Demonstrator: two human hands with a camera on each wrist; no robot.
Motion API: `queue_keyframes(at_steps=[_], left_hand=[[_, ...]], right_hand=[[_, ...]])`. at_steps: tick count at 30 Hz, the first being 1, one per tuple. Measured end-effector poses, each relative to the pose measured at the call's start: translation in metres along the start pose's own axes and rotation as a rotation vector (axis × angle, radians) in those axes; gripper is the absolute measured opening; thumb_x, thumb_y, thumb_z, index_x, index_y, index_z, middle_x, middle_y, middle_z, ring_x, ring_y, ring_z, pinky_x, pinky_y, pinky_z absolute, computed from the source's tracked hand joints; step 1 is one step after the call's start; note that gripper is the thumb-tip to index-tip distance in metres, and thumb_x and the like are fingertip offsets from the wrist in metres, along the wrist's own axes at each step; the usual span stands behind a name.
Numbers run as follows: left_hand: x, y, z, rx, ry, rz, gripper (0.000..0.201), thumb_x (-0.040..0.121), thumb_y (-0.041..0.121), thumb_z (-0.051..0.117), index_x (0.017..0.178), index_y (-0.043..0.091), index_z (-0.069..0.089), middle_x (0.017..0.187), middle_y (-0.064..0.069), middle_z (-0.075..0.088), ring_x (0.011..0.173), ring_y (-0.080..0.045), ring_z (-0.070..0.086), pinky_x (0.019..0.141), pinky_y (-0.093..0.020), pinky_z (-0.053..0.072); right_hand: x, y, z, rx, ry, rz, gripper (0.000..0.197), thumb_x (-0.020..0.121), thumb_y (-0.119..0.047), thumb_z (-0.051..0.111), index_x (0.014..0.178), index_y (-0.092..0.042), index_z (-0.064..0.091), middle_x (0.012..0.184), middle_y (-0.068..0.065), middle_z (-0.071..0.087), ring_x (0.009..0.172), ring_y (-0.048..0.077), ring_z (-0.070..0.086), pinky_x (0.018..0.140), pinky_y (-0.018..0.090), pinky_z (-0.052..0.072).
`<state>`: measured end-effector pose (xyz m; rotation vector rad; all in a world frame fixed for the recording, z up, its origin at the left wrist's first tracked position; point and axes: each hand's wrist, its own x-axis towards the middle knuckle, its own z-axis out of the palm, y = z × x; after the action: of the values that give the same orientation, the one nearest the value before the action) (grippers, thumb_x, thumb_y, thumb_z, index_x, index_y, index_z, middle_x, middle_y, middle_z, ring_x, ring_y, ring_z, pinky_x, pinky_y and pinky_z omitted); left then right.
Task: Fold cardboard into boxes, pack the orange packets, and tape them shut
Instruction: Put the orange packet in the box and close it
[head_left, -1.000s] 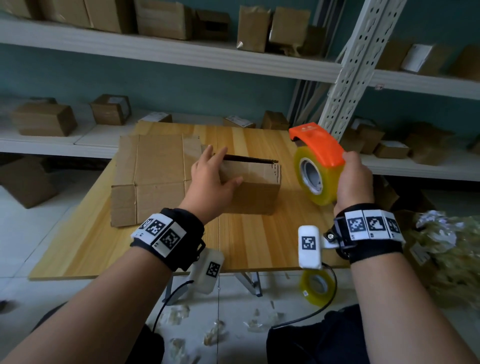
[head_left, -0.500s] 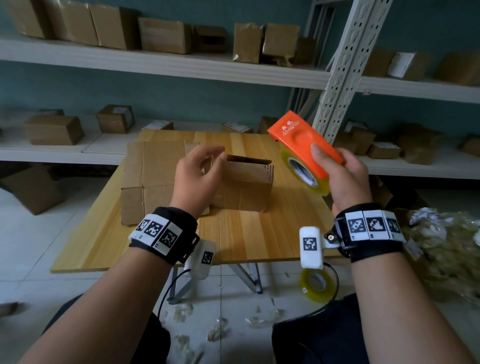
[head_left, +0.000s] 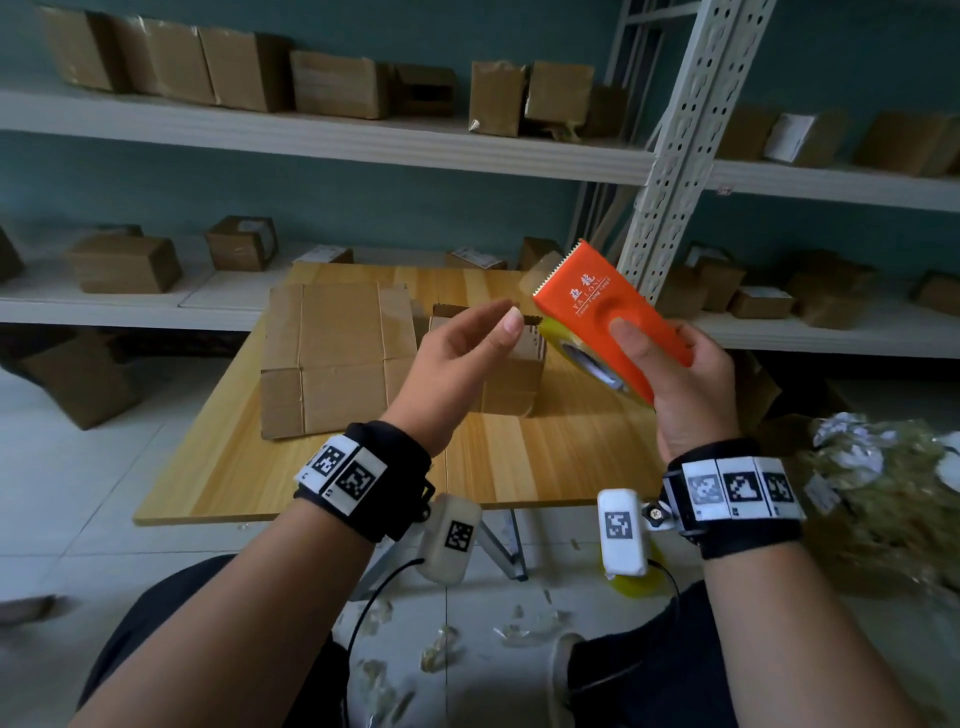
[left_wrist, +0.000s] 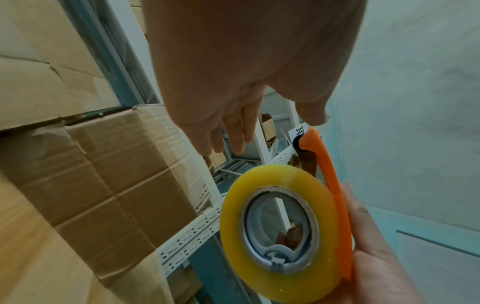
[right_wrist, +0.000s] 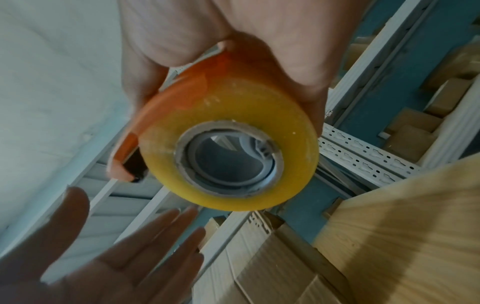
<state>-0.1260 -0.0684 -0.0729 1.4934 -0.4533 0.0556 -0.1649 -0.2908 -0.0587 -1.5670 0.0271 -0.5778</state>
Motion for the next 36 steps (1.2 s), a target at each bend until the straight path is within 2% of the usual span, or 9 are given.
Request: queue_keyframes(at_steps=[5, 10, 13, 16, 20, 26, 30, 34, 36], left_hand=[[0.001, -0.006, 0.001, -0.135, -0.046, 0.001, 0.035, 0.103, 0.039, 0.064, 0.127, 0.014, 0.073, 0.121, -0.005, 0.076, 0.121, -0.023, 0.069, 0.112, -0.047, 0.051], [0.000, -0.008, -0.007, -0.199, -0.122, 0.013, 0.043, 0.094, 0.040, 0.074, 0.126, 0.012, 0.073, 0.130, -0.017, 0.072, 0.130, -0.038, 0.064, 0.118, -0.061, 0.044], [-0.003, -0.006, -0.010, -0.188, -0.132, 0.002, 0.057, 0.088, 0.047, 0.081, 0.130, 0.010, 0.071, 0.129, -0.015, 0.074, 0.126, -0.036, 0.068, 0.113, -0.055, 0.050], [-0.006, -0.005, -0.010, -0.124, -0.151, 0.001, 0.051, 0.092, 0.031, 0.080, 0.135, 0.006, 0.068, 0.127, -0.011, 0.076, 0.121, -0.028, 0.072, 0.104, -0.044, 0.057], [-0.009, -0.002, -0.008, -0.083, -0.157, 0.000, 0.046, 0.091, 0.017, 0.076, 0.134, 0.005, 0.069, 0.123, -0.008, 0.078, 0.116, -0.024, 0.074, 0.096, -0.036, 0.061], [-0.009, 0.000, -0.007, -0.121, -0.138, 0.009, 0.035, 0.096, 0.029, 0.077, 0.127, 0.016, 0.073, 0.123, -0.007, 0.077, 0.119, -0.026, 0.072, 0.099, -0.041, 0.060], [-0.006, 0.000, -0.006, -0.196, -0.094, -0.080, 0.044, 0.107, 0.040, 0.058, 0.128, 0.003, 0.072, 0.123, -0.016, 0.076, 0.120, -0.031, 0.071, 0.106, -0.043, 0.057], [-0.005, 0.001, -0.008, -0.138, -0.086, -0.150, 0.033, 0.101, 0.035, 0.064, 0.112, 0.007, 0.077, 0.108, -0.017, 0.079, 0.104, -0.033, 0.076, 0.098, -0.048, 0.062], [-0.006, 0.001, -0.009, -0.122, -0.090, -0.175, 0.035, 0.095, 0.041, 0.066, 0.103, 0.010, 0.078, 0.103, -0.015, 0.080, 0.097, -0.030, 0.078, 0.089, -0.040, 0.064]], right_hand=[[-0.003, 0.003, 0.007, -0.079, -0.115, -0.038, 0.059, 0.059, -0.063, 0.087, 0.098, -0.022, 0.070, 0.096, 0.001, 0.079, 0.085, 0.015, 0.077, 0.071, 0.026, 0.062], [-0.004, 0.002, 0.002, -0.166, -0.144, -0.185, 0.043, 0.074, -0.059, 0.081, 0.097, -0.024, 0.073, 0.091, -0.001, 0.074, 0.081, 0.011, 0.072, 0.066, 0.021, 0.057], [-0.008, -0.001, -0.001, -0.211, -0.216, -0.224, 0.026, 0.086, -0.048, 0.083, 0.101, -0.026, 0.078, 0.087, -0.004, 0.078, 0.078, 0.012, 0.075, 0.065, 0.024, 0.058], [-0.009, 0.000, -0.005, -0.301, -0.314, -0.253, 0.013, 0.092, -0.040, 0.080, 0.094, -0.027, 0.080, 0.083, -0.003, 0.077, 0.075, 0.016, 0.075, 0.067, 0.030, 0.059], [-0.014, -0.002, -0.003, -0.321, -0.360, -0.240, 0.027, 0.083, -0.056, 0.072, 0.103, -0.039, 0.073, 0.101, -0.019, 0.076, 0.091, 0.005, 0.074, 0.073, 0.016, 0.056], [-0.018, 0.002, 0.000, -0.297, -0.319, -0.189, 0.044, 0.071, -0.064, 0.079, 0.096, -0.029, 0.072, 0.093, -0.014, 0.078, 0.082, 0.008, 0.076, 0.067, 0.018, 0.058], [-0.015, 0.004, -0.003, -0.299, -0.334, -0.149, 0.043, 0.074, -0.058, 0.083, 0.098, -0.023, 0.074, 0.093, -0.008, 0.079, 0.083, 0.011, 0.077, 0.069, 0.023, 0.061], [-0.016, 0.006, -0.002, -0.343, -0.364, -0.150, 0.051, 0.072, -0.066, 0.079, 0.101, -0.024, 0.075, 0.095, -0.008, 0.080, 0.085, 0.012, 0.078, 0.070, 0.029, 0.063], [-0.018, 0.006, -0.001, -0.333, -0.355, -0.150, 0.050, 0.071, -0.067, 0.079, 0.097, -0.024, 0.075, 0.093, -0.008, 0.080, 0.083, 0.013, 0.078, 0.066, 0.028, 0.062]])
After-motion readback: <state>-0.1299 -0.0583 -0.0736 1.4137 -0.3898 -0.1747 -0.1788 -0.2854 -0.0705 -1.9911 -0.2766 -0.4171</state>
